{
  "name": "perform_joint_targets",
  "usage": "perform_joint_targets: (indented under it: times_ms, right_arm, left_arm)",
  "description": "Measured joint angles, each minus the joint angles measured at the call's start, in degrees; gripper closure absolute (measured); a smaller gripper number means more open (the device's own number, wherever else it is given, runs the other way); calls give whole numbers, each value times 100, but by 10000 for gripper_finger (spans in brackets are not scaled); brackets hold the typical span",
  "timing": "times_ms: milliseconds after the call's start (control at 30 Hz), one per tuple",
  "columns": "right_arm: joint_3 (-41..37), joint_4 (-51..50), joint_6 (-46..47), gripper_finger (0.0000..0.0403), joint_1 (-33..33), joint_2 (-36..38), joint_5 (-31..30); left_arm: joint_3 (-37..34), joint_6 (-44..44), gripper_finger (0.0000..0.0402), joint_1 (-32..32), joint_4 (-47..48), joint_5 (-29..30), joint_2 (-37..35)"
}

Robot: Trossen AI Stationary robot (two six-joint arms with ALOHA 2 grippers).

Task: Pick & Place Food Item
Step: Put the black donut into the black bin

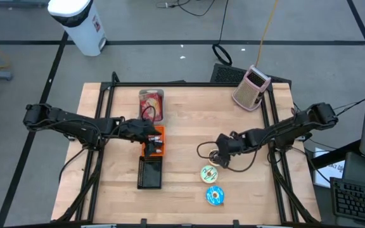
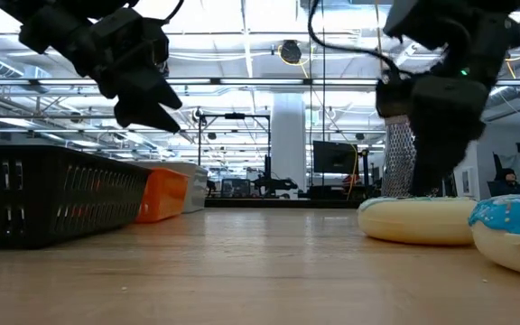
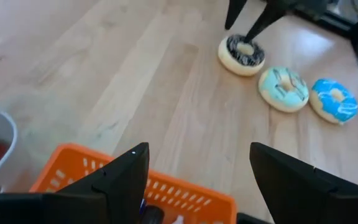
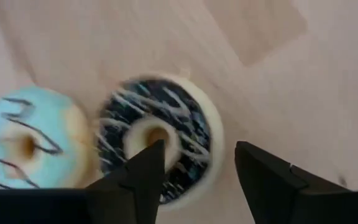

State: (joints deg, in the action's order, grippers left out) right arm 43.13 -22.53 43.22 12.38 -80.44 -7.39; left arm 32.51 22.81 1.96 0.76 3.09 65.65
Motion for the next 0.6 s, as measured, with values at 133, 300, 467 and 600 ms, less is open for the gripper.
perform_joint_targets:
  times_ms: [133,300,467,600]
  right_arm:
    - [-398,561,270,208,-71,2,297]
    - [-820,1283,264,205,-76,7,341]
    - [-1051,1902,-64,236,-129,9,805]
    - [-1053,2440,-602,282,-129,0,1009]
  left_arm:
    - [0,0,124,0,-53,-2,0]
    - [0,-2,124,0,-58,0,0]
    - [0,-44,123,0,-135,2,0]
    - [0,-48,123,0,-325,5,0]
